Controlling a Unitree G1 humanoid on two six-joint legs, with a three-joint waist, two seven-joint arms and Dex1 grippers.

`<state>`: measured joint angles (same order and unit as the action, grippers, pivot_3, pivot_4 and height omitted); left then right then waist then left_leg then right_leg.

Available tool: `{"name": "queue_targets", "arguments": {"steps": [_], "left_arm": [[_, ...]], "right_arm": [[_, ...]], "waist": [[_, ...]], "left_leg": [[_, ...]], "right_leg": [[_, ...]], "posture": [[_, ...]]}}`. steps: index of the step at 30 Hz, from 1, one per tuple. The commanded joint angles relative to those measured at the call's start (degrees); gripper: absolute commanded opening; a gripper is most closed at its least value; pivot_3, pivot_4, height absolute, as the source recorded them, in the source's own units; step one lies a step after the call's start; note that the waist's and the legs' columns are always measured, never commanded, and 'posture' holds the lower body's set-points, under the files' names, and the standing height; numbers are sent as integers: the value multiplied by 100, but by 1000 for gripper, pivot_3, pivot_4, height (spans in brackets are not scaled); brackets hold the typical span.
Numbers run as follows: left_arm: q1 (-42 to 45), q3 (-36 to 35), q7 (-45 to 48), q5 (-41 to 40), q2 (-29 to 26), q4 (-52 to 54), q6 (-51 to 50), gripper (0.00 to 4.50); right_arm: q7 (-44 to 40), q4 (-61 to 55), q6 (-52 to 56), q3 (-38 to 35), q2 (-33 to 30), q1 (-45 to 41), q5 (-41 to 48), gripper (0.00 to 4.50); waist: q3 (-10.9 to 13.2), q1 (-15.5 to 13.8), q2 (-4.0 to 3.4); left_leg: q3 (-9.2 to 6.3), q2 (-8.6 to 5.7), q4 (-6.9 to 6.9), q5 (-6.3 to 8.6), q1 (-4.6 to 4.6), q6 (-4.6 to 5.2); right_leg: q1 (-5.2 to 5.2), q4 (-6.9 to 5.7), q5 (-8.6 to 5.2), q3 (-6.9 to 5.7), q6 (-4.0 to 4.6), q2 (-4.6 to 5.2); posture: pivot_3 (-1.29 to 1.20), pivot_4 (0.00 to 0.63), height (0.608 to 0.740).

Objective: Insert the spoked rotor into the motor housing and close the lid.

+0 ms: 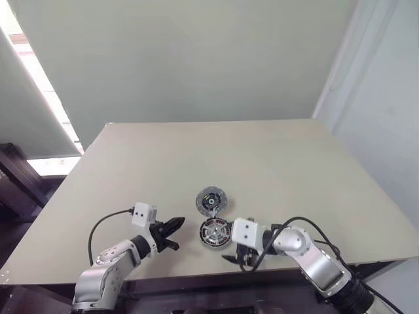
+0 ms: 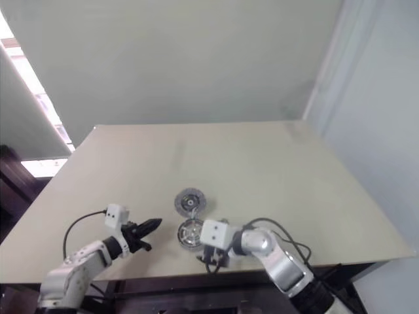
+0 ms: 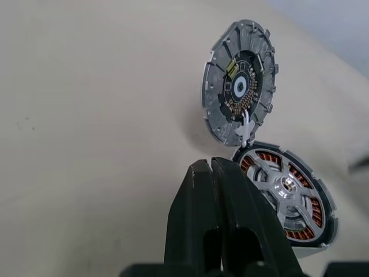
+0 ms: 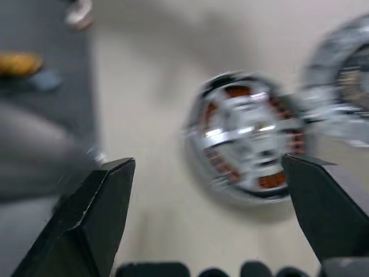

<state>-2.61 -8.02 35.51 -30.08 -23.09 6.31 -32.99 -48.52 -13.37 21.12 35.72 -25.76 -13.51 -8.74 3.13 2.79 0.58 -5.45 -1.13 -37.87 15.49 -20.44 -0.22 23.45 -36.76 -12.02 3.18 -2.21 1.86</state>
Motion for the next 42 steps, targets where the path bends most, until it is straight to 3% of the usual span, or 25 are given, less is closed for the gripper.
{"name": "queue_targets", "arguments": {"steps": [1, 19, 32, 37, 42], "left_arm": [[108, -19, 41, 35, -74, 81, 70, 0], [21, -20, -6, 37, -165, 237, 7, 0], [51, 9, -51, 33, -151, 270, 16, 0], [60, 27, -56, 40, -140, 274, 28, 0], [49, 68, -68, 61, -114, 277, 50, 0]], "right_arm": [[-33, -49, -122, 86, 11, -237, -202, 4478], [210, 1652, -1153, 322, 510, -525, -714, 4478], [462, 1739, -1138, 98, 714, -433, -748, 153], [482, 1592, -898, -64, 852, -372, -578, 12], [532, 918, 140, -381, 1218, -360, -299, 12]], "waist": [[0, 3, 0], [-1, 5, 2], [-2, -1, 2], [-2, 1, 2], [-1, -1, 1]], "left_leg": [[1, 1, 0, 0, 0, 0], [-2, 1, -2, 0, 9, 0], [-1, 0, 0, 0, 15, 0], [1, 0, -8, -1, 15, 0], [-4, 1, -6, -1, 13, 0]], "right_leg": [[0, 0, 0, 0, 0, 0], [-7, -3, 1, -2, -1, 0], [-12, -5, 1, 0, 0, 0], [-15, -5, 1, 1, 0, 0], [-11, -9, 1, 0, 0, 0]], "posture": [[0, 0, 740], [0, 0, 740], [0, 0, 740], [0, 0, 740], [0, 0, 740]]}}
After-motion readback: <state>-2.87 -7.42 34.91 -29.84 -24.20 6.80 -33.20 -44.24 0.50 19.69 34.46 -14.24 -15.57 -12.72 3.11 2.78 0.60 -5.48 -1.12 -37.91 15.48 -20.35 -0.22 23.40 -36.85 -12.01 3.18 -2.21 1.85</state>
